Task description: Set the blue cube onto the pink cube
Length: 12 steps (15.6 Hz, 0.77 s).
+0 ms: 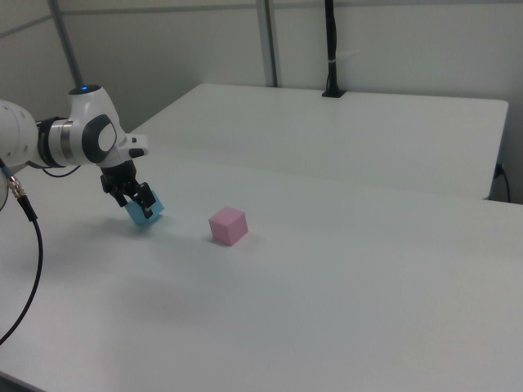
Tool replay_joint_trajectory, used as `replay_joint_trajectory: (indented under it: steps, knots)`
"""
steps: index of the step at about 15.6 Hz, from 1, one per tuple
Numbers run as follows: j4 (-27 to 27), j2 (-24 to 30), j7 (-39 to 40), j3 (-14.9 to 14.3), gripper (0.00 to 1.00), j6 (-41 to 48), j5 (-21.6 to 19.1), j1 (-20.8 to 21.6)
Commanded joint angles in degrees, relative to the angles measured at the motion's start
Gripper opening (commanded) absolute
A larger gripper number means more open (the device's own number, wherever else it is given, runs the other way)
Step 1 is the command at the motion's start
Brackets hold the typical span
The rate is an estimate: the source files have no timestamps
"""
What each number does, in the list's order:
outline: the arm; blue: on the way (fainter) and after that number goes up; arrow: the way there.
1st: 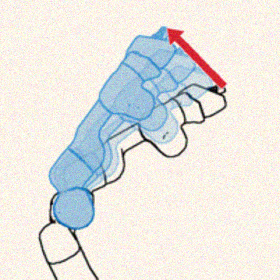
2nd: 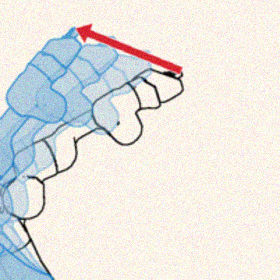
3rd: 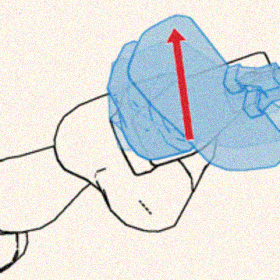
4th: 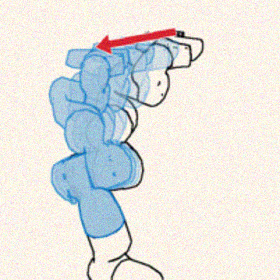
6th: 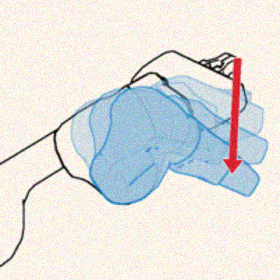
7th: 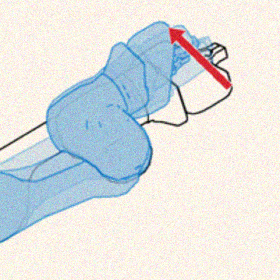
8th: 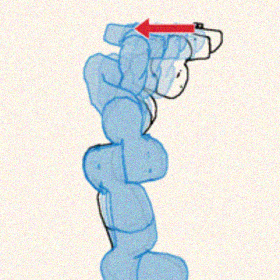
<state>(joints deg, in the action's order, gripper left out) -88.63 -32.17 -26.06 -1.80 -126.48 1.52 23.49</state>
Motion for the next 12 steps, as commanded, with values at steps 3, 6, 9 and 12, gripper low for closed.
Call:
replay_joint_trajectory:
  steps: [3,6,9,12]
  knots:
    - [0.82,3.42,2.67,-1.01,1.00,5.35,0.68,-0.28]
    - [1.44,3.43,2.85,-1.10,1.00,5.28,1.03,-0.20]
    - [3.27,0.88,3.29,-1.19,1.00,4.14,1.38,-0.37]
    - [3.98,0.26,15.37,-1.28,1.00,2.82,3.49,-2.65]
